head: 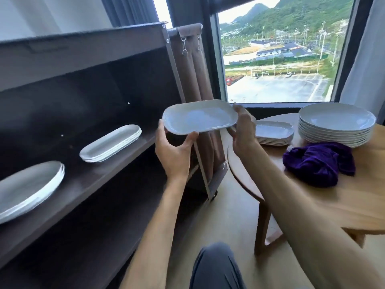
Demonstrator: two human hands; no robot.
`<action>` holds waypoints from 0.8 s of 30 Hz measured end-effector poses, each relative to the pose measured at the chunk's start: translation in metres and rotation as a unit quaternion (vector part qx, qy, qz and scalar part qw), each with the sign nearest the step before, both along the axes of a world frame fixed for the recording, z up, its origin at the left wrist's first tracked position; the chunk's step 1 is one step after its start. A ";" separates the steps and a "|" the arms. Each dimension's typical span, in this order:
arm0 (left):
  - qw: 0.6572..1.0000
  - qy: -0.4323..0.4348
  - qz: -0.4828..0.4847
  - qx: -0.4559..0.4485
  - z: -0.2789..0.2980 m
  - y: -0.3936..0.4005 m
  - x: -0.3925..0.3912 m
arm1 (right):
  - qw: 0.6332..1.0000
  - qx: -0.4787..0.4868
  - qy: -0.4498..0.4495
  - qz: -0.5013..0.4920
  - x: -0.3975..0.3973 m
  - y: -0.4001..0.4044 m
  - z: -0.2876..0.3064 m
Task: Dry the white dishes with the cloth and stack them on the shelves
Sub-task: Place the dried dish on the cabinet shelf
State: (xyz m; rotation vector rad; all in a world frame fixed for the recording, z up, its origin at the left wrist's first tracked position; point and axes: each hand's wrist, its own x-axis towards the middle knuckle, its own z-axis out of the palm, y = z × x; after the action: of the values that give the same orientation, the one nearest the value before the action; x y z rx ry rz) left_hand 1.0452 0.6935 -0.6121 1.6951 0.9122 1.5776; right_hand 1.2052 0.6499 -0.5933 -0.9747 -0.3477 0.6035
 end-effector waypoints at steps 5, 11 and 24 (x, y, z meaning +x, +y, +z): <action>0.996 -0.001 0.090 0.010 0.018 0.008 -0.057 | 0.995 -0.003 -0.035 0.098 -0.052 0.027 0.019; 0.985 -0.011 0.169 0.019 0.034 0.035 -0.118 | 0.981 0.009 -0.046 0.188 -0.110 0.070 0.046; 0.913 0.184 0.365 -0.007 0.038 0.098 -0.192 | 0.958 -0.056 -0.128 0.251 -0.185 0.194 0.036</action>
State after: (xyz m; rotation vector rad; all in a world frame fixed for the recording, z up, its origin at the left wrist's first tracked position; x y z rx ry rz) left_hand 0.8528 0.7916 -0.5746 1.7747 1.9167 1.6932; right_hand 1.0206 0.8441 -0.5569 -1.0827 -0.8134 0.9683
